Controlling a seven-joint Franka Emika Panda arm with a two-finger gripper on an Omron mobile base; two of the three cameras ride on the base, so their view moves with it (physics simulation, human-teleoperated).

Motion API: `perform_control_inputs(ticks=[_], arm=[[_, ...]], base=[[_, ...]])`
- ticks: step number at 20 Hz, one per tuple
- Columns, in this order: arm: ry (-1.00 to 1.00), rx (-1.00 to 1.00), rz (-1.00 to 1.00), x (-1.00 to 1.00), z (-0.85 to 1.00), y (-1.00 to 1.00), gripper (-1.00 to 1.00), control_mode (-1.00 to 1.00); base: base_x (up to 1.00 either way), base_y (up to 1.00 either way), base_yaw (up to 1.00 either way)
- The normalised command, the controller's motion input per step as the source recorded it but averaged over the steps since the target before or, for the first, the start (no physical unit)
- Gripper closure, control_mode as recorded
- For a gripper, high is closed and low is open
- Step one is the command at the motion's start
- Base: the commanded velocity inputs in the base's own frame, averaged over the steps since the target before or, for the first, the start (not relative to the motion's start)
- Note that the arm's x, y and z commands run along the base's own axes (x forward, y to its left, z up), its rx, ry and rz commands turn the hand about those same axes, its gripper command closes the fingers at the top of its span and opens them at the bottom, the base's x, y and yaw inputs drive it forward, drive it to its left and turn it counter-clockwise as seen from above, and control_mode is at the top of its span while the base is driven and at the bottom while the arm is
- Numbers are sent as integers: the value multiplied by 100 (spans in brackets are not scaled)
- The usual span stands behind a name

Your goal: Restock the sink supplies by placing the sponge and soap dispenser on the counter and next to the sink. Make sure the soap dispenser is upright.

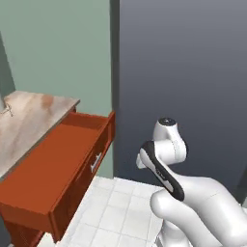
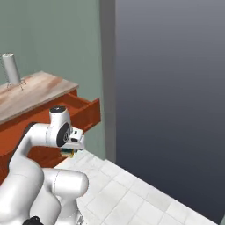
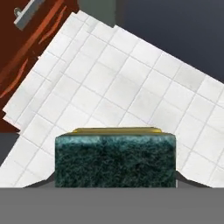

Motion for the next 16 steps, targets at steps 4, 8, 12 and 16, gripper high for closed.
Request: perform_control_inputs(ticks=[4,8,12,16], arm=[[0,0,0,0,0,0,100,100],[0,0,0,0,0,0,100,100],[0,0,0,0,0,0,100,100],[0,0,0,0,0,0,100,100]], base=[[-26,24,-84],[-19,6,-74],[-26,-50,-53],[-28,-92,-33]])
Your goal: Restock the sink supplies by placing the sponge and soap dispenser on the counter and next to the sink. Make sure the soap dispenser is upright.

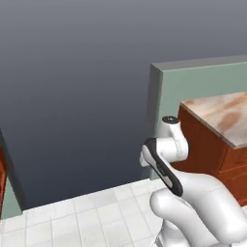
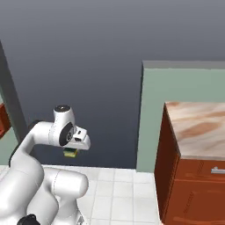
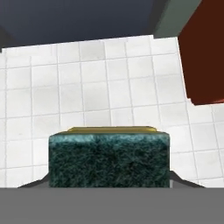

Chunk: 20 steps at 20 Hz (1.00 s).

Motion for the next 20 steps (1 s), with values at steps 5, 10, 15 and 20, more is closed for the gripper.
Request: perform_control_inputs(ticks=[5,10,15,20], arm=[[0,0,0,0,0,0,100,100],[0,0,0,0,0,0,100,100],[0,0,0,0,0,0,100,100],[0,0,0,0,0,0,100,100]], base=[[-3,-100,-10],[5,-100,-6],[6,-100,0],[11,-100,0]])
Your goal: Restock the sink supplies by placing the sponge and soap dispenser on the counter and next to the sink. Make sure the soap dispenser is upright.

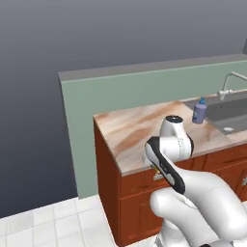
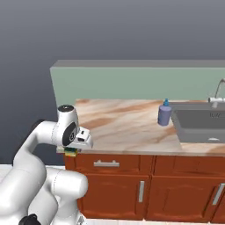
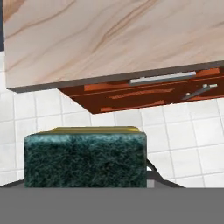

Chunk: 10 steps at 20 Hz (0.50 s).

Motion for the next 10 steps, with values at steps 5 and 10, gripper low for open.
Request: perform_control_inputs(ticks=[5,10], arm=[[0,0,0,0,0,0,100,100],[0,0,0,0,0,0,100,100]], base=[[23,-100,-1],[51,-74,1]])
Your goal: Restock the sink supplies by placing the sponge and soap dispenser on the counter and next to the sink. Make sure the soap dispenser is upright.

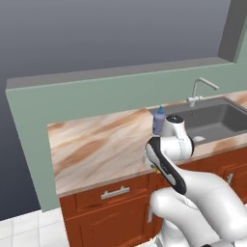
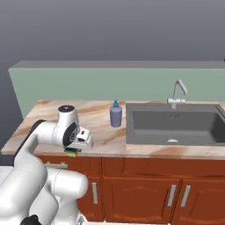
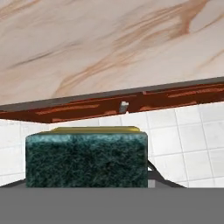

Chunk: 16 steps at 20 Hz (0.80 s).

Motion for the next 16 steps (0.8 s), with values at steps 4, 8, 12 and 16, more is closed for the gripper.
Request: perform_control_inputs(ticks=[4,8,12,16], arm=[[0,0,0,0,0,0,100,100],[0,0,0,0,0,0,100,100],[3,7,5,10,-15,-45,100,-100],[8,10,11,68,-30,-38,100,-100]], base=[[52,-59,6],[21,-31,7],[0,-10,2],[0,0,0]])
